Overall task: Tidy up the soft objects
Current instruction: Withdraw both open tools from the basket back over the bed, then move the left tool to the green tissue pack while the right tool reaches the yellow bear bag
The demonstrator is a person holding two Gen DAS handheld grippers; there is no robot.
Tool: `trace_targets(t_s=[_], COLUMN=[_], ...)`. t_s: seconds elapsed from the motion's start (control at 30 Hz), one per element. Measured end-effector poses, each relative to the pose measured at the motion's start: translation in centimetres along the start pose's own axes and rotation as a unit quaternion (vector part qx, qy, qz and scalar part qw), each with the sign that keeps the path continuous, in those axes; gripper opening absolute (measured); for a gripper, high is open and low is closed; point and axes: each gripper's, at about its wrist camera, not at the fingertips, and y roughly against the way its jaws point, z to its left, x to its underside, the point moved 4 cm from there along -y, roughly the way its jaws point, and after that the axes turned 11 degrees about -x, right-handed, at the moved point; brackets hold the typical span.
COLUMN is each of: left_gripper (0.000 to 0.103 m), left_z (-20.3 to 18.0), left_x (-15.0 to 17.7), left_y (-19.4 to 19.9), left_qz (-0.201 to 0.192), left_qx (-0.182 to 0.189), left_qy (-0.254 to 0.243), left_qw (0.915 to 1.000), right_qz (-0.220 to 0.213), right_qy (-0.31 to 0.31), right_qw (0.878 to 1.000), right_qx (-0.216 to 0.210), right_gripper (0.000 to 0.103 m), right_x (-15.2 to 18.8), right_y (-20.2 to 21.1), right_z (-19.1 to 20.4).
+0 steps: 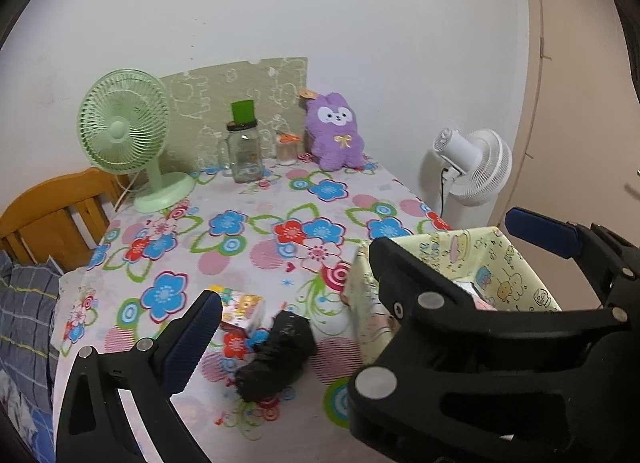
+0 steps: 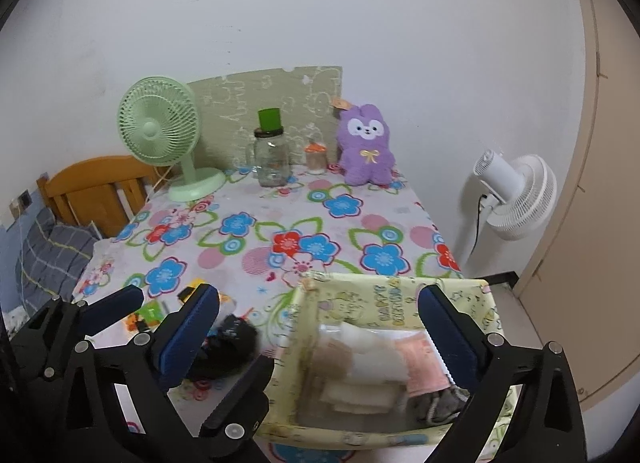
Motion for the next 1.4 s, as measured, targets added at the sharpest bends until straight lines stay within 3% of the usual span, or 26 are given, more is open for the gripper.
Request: trace_targets(t_s=[0.7, 1.4], left_gripper=[0.103, 0.103], left_z=[8.6, 13.6], left_x=[1.3, 4.8], left_y=[0.3, -7.1], left_qz=[-0.007, 0.062], left_qx=[-0.067, -0.097], left_qy=[0.035, 0.053], left_qw=[0.9971, 0.9919], right_qz=[-0.008, 0.053], right_qy=[0.042, 0.02], right_qw=[0.999, 0.997], right_qx=[0.007, -0.054], right_gripper=[0.101, 0.101], right_x=[-0.2, 2.1], right_y=[-1.4, -10.6], right_z=[8.1, 10.4])
